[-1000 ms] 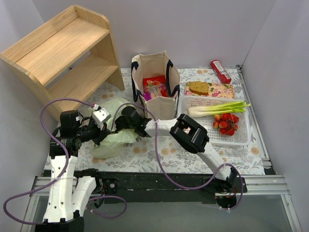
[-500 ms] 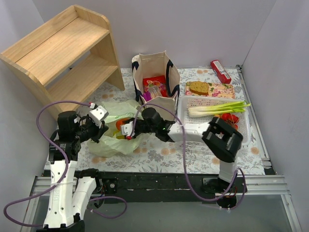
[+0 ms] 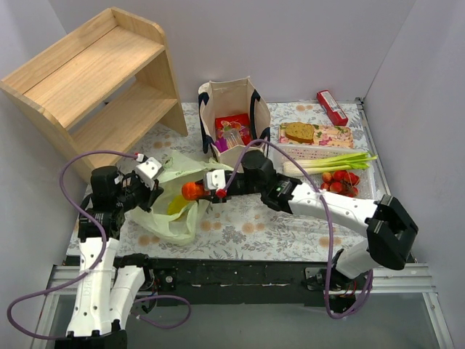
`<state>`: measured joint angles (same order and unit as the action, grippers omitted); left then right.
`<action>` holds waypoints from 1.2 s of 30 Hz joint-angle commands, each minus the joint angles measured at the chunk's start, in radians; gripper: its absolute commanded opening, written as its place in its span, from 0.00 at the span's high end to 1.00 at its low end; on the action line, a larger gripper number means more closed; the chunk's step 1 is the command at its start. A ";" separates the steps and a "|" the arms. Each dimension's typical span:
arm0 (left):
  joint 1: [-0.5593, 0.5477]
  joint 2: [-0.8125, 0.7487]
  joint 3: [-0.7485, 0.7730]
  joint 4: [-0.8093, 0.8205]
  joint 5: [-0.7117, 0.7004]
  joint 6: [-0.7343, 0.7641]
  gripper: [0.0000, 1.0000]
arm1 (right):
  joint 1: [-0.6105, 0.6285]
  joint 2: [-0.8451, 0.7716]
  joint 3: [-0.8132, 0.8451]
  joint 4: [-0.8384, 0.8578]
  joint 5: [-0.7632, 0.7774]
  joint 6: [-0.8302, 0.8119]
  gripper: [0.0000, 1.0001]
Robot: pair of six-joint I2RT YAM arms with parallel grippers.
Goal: Untie the knot of the grocery bags and take out the mixed food
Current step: Pick up the fake fruit from the takeout bag, then place the fake fruit in the bin.
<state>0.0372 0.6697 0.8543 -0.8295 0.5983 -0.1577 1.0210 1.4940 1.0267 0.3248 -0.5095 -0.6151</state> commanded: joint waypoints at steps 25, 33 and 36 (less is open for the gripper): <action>-0.002 -0.010 -0.107 0.149 0.043 -0.111 0.87 | -0.329 -0.514 0.188 -0.527 0.433 0.230 0.99; -0.002 0.007 -0.086 0.136 0.066 -0.108 0.83 | -0.795 -0.517 0.069 -0.644 0.197 0.454 0.99; -0.002 0.016 -0.075 0.142 0.070 -0.111 0.82 | -0.938 -0.435 0.049 -0.676 0.024 0.506 0.99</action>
<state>0.0360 0.6765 0.7586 -0.6876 0.6384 -0.2600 0.2146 0.9714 1.1027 -0.2798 -0.2691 -0.2260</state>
